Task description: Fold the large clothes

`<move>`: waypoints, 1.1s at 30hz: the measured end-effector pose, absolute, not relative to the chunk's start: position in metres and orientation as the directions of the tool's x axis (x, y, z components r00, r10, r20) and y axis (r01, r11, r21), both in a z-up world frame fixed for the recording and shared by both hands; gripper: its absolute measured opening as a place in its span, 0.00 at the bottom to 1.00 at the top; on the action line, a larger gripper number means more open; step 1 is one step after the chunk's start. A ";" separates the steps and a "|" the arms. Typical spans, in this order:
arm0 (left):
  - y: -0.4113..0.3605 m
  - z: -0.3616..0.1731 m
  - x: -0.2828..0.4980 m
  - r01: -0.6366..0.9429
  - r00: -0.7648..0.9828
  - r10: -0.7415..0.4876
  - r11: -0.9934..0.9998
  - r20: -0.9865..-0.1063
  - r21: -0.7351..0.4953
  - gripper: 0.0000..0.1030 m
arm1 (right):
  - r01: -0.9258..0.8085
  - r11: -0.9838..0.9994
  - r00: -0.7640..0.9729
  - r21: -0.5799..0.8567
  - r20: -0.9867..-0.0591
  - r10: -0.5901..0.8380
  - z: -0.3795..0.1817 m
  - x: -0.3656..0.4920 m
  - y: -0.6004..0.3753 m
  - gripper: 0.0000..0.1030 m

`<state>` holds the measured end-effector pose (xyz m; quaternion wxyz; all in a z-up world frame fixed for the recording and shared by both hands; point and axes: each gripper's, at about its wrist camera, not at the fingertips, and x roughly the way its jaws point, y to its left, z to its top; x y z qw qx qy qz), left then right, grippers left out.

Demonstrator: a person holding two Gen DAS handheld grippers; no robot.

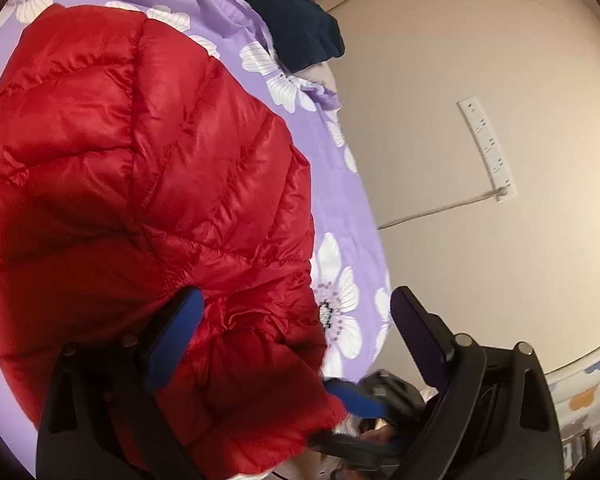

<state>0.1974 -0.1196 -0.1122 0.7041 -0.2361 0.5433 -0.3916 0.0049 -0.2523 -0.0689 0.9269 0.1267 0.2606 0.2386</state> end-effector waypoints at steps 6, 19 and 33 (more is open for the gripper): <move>-0.116 -0.097 0.198 0.319 0.119 -0.796 0.597 -0.594 -0.736 0.88 | -0.250 0.921 0.655 0.299 -0.648 0.388 -0.132 0.026 -0.249 0.26; -0.110 -0.097 0.227 0.397 0.426 -0.437 0.877 -0.792 -0.270 0.59 | -0.223 0.868 0.643 0.443 -0.602 0.473 -0.151 0.024 -0.279 0.26; -0.126 -0.132 0.243 0.480 0.393 -0.369 0.864 -0.842 -0.154 0.58 | -0.212 0.845 0.781 0.491 -0.435 0.448 -0.086 0.026 -0.329 0.26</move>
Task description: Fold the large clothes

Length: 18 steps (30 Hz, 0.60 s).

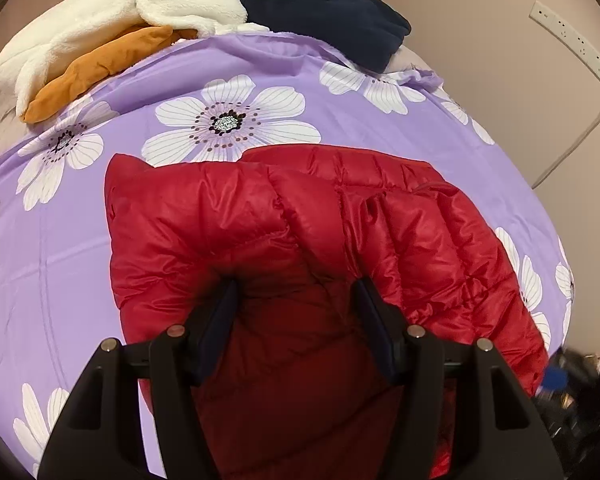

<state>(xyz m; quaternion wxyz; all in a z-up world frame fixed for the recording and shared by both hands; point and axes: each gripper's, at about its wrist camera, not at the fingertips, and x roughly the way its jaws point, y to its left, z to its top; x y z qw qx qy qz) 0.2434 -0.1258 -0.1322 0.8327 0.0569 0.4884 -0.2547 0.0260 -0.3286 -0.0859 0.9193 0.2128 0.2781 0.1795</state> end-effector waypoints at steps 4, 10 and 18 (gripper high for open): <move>-0.125 -0.132 0.244 0.486 0.386 -0.377 0.859 -0.842 -0.162 0.58 | -0.121 0.906 0.815 0.405 -0.482 0.323 -0.066 0.027 -0.330 0.26; -0.127 -0.132 0.243 0.498 0.394 -0.374 0.855 -0.840 -0.147 0.58 | -0.111 0.899 0.839 0.423 -0.446 0.313 -0.059 0.035 -0.345 0.26; -0.127 -0.134 0.244 0.509 0.399 -0.365 0.851 -0.841 -0.128 0.58 | -0.118 0.919 0.751 0.376 -0.572 0.330 -0.100 0.080 -0.313 0.26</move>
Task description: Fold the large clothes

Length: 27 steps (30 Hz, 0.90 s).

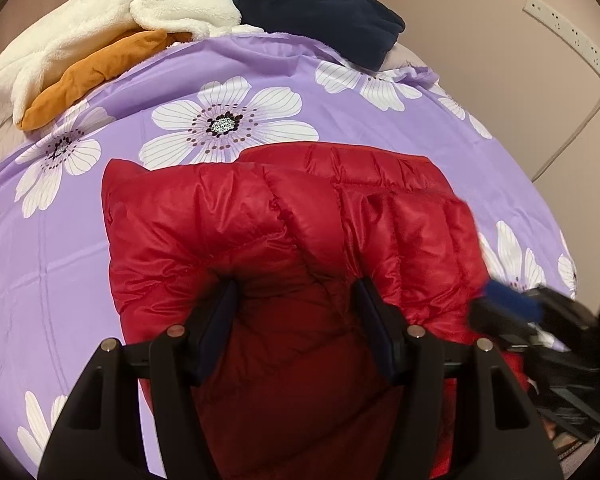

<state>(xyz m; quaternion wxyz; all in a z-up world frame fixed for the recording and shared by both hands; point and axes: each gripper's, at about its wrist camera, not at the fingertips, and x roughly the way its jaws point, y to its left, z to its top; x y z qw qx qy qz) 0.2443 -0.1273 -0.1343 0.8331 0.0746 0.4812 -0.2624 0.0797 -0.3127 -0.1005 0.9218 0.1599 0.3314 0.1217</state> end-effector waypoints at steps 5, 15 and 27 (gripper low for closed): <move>-0.133 -0.140 0.242 0.522 0.410 -0.357 0.847 -0.840 -0.105 0.58 | -0.069 0.899 0.715 0.432 -0.608 0.347 -0.130 0.084 -0.324 0.21; -0.093 -0.109 0.190 0.500 0.434 -0.429 0.846 -0.792 -0.184 0.60 | -0.069 0.891 0.732 0.448 -0.585 0.351 -0.116 0.065 -0.322 0.21; -0.079 -0.121 0.151 0.519 0.429 -0.440 0.835 -0.789 -0.184 0.62 | -0.201 0.910 0.778 0.362 -0.505 0.373 -0.072 0.009 -0.288 0.24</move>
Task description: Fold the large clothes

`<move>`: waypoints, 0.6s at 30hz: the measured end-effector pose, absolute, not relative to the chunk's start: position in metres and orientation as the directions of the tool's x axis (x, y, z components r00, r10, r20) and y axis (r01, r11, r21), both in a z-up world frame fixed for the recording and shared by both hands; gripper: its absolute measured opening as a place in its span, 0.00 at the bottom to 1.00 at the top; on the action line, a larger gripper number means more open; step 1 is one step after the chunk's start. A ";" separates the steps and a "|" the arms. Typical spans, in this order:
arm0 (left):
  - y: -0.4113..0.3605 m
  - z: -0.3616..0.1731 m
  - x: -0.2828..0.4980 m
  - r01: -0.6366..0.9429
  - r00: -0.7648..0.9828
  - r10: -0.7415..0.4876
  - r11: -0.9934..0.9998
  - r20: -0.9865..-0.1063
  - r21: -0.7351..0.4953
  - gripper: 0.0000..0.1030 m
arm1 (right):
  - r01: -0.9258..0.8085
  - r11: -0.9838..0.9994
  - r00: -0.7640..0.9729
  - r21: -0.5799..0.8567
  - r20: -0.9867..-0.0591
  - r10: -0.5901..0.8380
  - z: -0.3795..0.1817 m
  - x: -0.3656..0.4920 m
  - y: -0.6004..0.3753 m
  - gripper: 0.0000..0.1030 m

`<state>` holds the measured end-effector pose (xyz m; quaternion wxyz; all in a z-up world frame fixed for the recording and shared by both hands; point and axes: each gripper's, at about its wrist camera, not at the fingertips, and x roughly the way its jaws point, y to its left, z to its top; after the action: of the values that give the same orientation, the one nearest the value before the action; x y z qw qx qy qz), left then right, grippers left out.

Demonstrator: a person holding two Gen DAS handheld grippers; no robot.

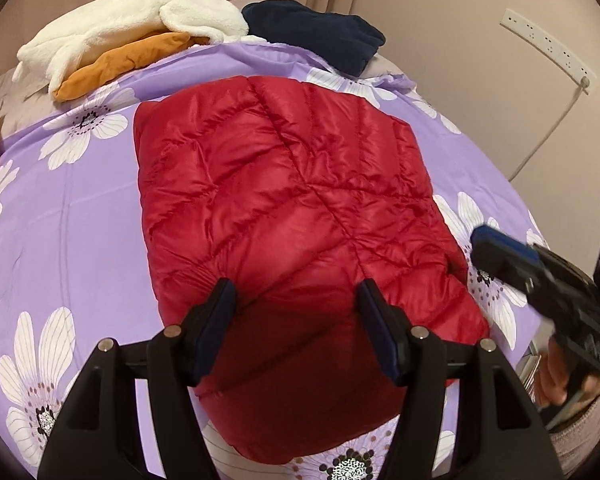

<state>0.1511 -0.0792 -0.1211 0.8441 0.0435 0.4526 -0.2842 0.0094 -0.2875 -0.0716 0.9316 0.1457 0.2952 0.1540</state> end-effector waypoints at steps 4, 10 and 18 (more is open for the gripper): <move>-0.081 -0.127 0.152 0.522 0.424 -0.437 0.833 -0.793 -0.180 0.63 | -0.227 0.919 0.738 0.322 -0.558 0.378 -0.087 0.015 -0.271 0.24; -0.087 -0.138 0.156 0.542 0.407 -0.437 0.822 -0.802 -0.173 0.69 | -0.170 0.917 0.673 0.362 -0.637 0.376 -0.135 0.044 -0.273 0.24; -0.061 -0.119 0.149 0.492 0.393 -0.492 0.826 -0.777 -0.275 0.73 | -0.164 0.864 0.656 0.476 -0.602 0.456 -0.133 0.047 -0.287 0.30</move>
<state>0.1491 -0.0609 -0.1188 0.8346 -0.0001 0.4654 -0.2948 0.0465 -0.2874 -0.1328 0.8889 0.1938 0.3767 0.1742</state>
